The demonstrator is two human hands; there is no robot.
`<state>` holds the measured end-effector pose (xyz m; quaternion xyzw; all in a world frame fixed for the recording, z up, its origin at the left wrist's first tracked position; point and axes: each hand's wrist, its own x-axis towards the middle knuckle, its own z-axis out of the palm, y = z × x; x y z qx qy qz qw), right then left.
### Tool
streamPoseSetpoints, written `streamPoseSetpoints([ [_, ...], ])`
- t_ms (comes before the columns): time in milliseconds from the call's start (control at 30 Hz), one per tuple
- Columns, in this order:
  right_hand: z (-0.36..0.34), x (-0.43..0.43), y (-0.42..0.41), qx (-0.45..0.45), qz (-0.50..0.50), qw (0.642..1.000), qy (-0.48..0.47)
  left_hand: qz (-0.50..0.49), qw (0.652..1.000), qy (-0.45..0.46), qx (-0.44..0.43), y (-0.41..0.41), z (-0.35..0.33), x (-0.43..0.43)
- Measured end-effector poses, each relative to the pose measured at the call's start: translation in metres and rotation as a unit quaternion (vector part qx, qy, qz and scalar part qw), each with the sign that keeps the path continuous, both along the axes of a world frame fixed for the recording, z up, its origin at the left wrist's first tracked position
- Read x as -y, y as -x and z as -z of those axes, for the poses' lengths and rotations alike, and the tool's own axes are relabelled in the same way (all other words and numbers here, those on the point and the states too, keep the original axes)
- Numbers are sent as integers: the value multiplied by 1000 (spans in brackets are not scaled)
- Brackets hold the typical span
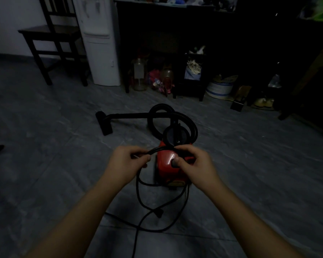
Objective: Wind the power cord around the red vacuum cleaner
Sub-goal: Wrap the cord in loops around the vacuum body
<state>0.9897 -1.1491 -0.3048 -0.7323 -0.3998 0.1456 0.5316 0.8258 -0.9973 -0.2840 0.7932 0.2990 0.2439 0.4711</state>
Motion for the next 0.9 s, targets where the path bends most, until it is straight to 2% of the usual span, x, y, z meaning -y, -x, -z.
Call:
streamPoseSetpoints([
  [133, 5, 1, -4, 3, 21, 1000, 2, -23, 999, 18, 36, 0, -1, -4],
  [267, 8, 1, -6, -3, 19, 1000, 9, -57, 993, 82, 69, -2, -1, -5],
  [533, 19, 0, -11, -15, 57, 997, 49, -36, 987, 129, 88, -3, -4, -3],
  [700, 24, -1, -13, -39, 52, 996, 55, -15, 992, 103, 68, -1, 0, -6],
  [900, 27, 1, -17, -22, 36, 996, 82, 3, 1000, -16, 9, 1, 8, -9],
])
